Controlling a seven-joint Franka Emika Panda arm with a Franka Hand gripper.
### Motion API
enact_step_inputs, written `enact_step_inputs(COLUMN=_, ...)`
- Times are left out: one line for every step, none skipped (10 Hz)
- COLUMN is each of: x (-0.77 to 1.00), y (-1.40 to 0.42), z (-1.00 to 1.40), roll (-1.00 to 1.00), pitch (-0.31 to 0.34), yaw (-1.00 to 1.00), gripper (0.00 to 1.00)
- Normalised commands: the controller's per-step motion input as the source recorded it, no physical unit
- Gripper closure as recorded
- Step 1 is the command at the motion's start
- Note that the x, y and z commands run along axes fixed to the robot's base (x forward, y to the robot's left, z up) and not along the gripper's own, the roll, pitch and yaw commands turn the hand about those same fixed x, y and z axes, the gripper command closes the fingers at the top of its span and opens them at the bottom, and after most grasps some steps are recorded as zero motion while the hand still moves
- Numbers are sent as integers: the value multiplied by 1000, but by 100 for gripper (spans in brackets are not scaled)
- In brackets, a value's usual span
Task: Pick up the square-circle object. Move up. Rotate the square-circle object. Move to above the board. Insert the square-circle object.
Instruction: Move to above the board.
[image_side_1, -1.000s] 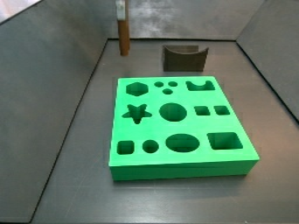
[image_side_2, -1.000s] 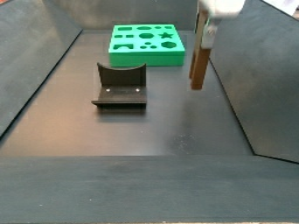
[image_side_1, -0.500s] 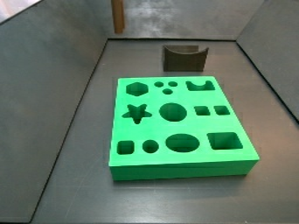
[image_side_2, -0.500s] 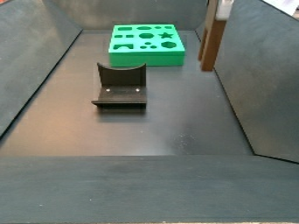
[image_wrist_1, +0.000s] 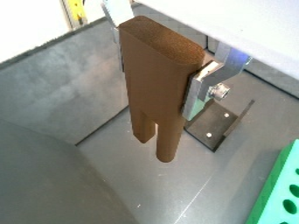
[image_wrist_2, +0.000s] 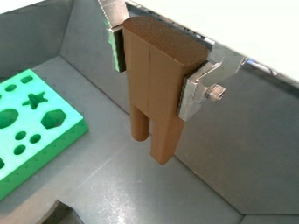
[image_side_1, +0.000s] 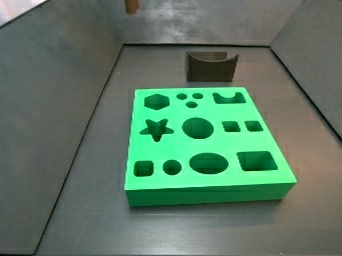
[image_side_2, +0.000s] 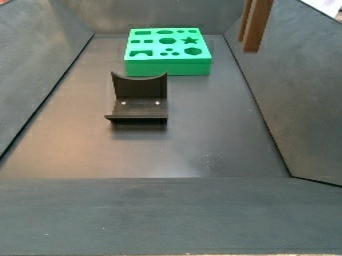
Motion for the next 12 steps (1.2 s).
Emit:
enact_step_inputs(x=-8, y=44, z=526, roll=-5, pitch=87, yaw=-35, gripper=100)
enact_step_inputs(x=1, y=33, z=255, roll=-1, pitch=88, yaw=-35, gripper=100)
enact_step_inputs(x=342, y=-1000, z=96, roll=20, pitch=40, yaw=1000, gripper=100)
enact_step_inputs(x=346, y=-1000, z=60, roll=24, pitch=39, yaw=1000, gripper=100)
enact_step_inputs(x=360, y=-1000, z=61, roll=24, pitch=43, yaw=1000, gripper=100)
enact_step_inputs(x=368, y=-1000, z=62, roll=15, pitch=46, yaw=1000, gripper=100)
enact_step_inputs(x=373, y=-1000, z=62, roll=19, pitch=49, yaw=1000, gripper=100)
enact_step_inputs(x=378, y=-1000, z=62, roll=20, pitch=53, yaw=1000, gripper=100)
enact_step_inputs(x=389, y=-1000, z=62, roll=17, pitch=58, yaw=1000, gripper=100)
enact_step_inputs(x=398, y=-1000, z=67, roll=19, pitch=64, yaw=1000, gripper=100)
enact_step_inputs(x=408, y=-1000, z=67, roll=22, pitch=71, yaw=1000, gripper=100)
enact_step_inputs(x=426, y=-1000, z=71, roll=18, pitch=78, yaw=1000, gripper=100)
